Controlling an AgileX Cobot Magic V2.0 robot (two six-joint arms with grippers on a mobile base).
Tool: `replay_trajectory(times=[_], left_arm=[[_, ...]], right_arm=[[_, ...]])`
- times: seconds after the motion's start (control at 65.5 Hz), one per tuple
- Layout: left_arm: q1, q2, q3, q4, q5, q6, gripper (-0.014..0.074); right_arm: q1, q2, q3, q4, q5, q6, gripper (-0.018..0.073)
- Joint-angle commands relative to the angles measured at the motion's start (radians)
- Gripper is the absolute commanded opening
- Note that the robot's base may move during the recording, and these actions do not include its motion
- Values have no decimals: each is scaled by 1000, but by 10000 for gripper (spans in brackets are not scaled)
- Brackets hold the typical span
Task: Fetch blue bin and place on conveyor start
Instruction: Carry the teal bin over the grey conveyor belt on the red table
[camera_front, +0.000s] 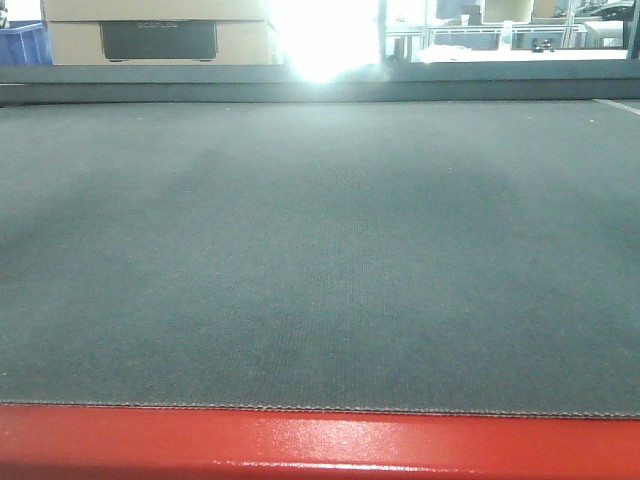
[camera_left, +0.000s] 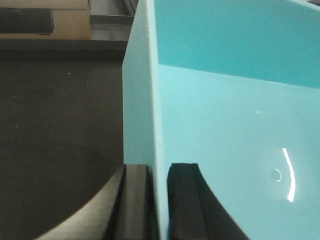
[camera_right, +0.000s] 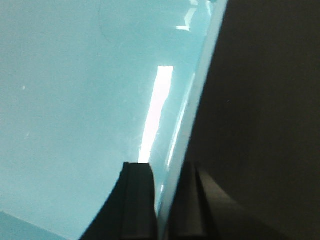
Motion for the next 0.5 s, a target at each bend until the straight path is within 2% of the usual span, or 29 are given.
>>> replay_trajectory(times=[0.0, 0.198, 0.29, 0.412, 0.489], left_arm=[[6, -18, -14, 26, -61, -5, -111], [6, -18, -14, 16, -71, -5, -111], [6, -18, -14, 4, 8, -5, -111], [6, -11, 6, 4, 213, -5, -111], [6, -9, 70, 4, 252, -5, -111]], right_arm=[[-12, -9, -10, -62, -53, -30, -152], [-12, -9, -10, -49, -74, -30, -152], [-12, -12, -10, -43, -81, -30, -152], [-12, -12, 2, -43, -8, -30, -152], [-12, -12, 41, -43, -17, -30, -152]])
